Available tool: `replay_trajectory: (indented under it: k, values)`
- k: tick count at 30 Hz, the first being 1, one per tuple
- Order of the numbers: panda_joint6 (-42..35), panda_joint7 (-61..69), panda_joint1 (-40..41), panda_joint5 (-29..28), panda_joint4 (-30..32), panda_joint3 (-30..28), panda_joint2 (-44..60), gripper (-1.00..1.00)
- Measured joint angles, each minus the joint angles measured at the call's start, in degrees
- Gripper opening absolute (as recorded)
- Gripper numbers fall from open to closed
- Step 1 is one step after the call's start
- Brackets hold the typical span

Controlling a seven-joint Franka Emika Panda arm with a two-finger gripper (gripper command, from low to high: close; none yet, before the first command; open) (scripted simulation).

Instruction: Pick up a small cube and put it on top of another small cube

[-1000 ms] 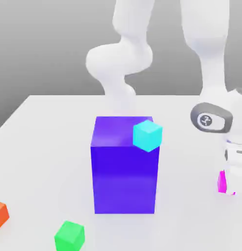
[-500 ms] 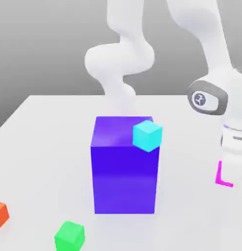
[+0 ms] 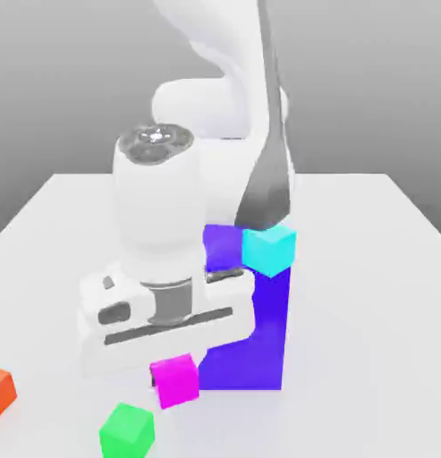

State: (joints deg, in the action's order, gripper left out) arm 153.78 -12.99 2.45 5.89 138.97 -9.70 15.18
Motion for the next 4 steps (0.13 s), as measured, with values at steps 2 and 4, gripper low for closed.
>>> replay_trajectory:
  k: [2,4]
  values:
    - [1.74,0.64,0.80,0.88,-0.28,0.41,2.07,1.00]
    - [1.74,0.64,0.80,0.88,-0.28,0.41,2.07,1.00]
